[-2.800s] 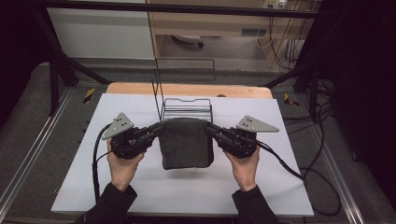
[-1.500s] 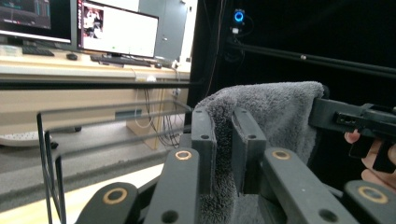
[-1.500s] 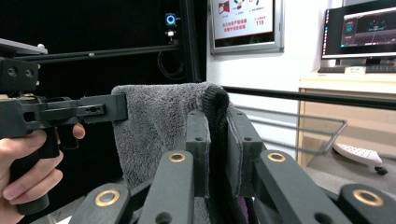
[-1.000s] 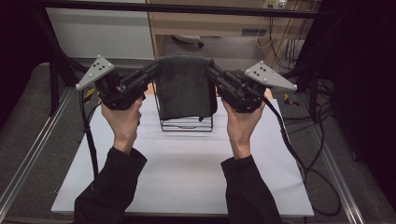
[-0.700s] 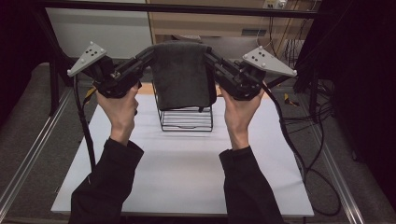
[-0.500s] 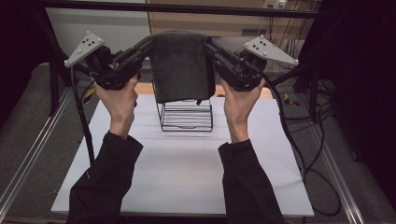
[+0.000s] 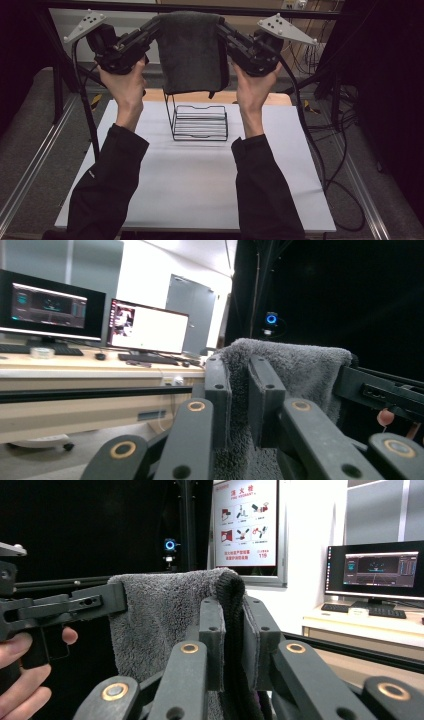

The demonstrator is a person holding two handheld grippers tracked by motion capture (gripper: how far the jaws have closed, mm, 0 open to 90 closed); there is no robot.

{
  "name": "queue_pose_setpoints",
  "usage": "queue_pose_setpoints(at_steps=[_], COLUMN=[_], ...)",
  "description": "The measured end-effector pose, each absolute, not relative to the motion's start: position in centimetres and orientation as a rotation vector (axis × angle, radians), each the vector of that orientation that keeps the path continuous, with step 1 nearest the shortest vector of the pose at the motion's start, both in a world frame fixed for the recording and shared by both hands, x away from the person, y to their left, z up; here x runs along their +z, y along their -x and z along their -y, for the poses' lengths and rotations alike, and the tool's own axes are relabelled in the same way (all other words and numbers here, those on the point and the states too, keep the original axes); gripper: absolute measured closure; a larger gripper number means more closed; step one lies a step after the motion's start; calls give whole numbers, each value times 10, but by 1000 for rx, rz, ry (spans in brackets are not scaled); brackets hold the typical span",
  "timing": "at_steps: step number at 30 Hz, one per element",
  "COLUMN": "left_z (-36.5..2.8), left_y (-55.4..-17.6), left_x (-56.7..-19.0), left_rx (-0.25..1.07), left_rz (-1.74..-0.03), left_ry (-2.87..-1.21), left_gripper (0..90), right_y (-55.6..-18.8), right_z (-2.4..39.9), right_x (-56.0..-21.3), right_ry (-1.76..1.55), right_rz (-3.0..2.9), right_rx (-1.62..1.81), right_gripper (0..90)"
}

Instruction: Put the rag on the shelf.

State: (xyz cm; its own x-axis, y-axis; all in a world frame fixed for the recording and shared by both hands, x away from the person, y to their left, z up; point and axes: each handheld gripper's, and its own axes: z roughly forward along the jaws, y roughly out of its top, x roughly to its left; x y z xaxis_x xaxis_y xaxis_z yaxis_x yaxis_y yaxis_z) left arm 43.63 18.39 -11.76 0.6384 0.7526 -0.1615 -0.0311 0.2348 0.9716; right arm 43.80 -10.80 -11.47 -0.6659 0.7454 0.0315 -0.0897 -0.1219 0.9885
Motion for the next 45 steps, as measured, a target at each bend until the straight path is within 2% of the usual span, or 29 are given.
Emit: queue_pose_setpoints(at_steps=[11,21,31,45], left_z=[-185,-181,-178,-179], left_y=[-454,-471,-496,-509], left_x=[-104,-109,-121,-147], left_rx=[611,627,608,591], left_rz=[-721,-728,-769,-784], left_ry=[-1194,-1200,-1237,-1328], left_gripper=[807,807,807,806], right_y=[-460,-475,-491,-507], right_z=[105,107,108,110], right_x=[-98,-97,-109,-141], right_ry=[-721,-723,-776,-842], right_rz=[-1548,-1555,-1590,-1651], right_rx=[1850,1817,1819,1776], right_gripper=[813,813,812,812])
